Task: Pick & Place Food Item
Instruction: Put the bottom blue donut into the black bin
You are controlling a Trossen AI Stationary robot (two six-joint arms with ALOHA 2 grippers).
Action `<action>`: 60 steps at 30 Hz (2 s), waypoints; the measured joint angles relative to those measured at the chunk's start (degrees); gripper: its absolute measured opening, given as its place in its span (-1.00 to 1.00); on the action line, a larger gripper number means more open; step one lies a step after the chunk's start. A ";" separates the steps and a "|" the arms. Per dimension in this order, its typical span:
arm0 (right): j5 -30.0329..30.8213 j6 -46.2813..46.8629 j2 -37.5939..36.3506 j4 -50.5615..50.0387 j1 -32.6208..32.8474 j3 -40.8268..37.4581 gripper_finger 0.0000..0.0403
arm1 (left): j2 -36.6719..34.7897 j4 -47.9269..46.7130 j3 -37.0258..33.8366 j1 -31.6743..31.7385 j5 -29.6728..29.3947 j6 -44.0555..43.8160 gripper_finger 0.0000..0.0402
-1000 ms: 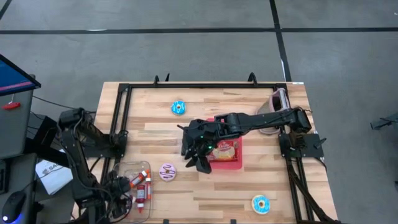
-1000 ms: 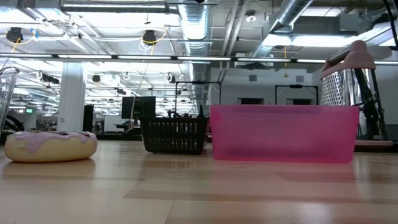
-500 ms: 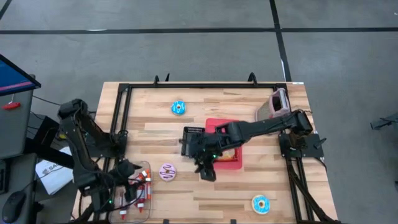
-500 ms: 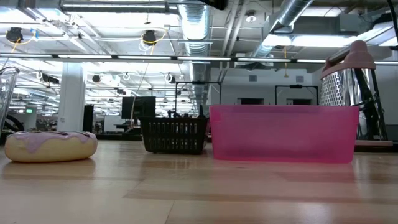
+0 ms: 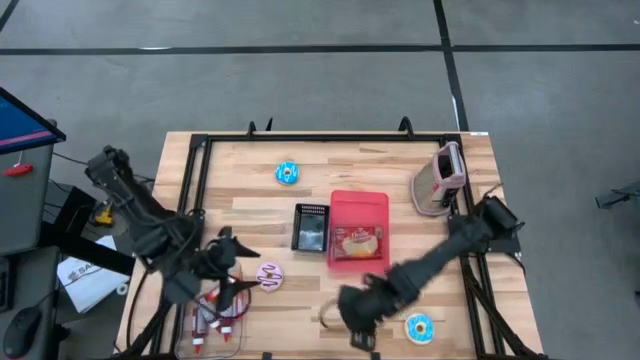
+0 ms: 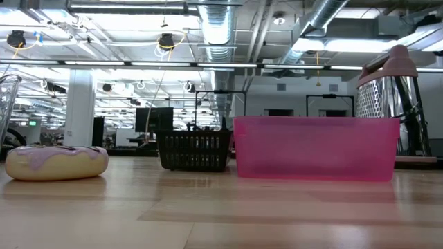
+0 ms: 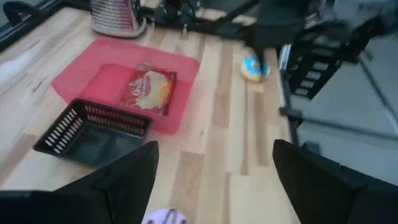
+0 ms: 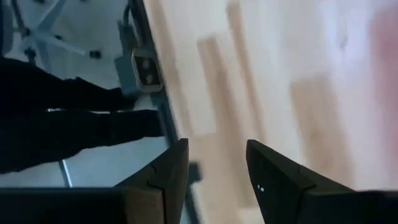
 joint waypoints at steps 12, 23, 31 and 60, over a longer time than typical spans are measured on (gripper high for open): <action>16.15 57.17 -5.28 -21.65 19.10 -1.63 -0.18 | -0.08 0.17 0.00 7.51 9.71 6.19 0.48; 8.95 66.42 -4.87 -24.40 16.06 -1.63 0.18 | -0.08 5.62 0.00 7.84 10.03 5.74 0.48; 6.11 66.69 -4.86 -14.25 17.36 -9.05 0.19 | -0.08 9.16 0.00 7.84 9.06 5.59 0.48; 2.01 66.23 1.70 -3.89 18.34 -16.60 0.19 | -0.08 9.54 0.00 7.84 9.06 4.67 0.48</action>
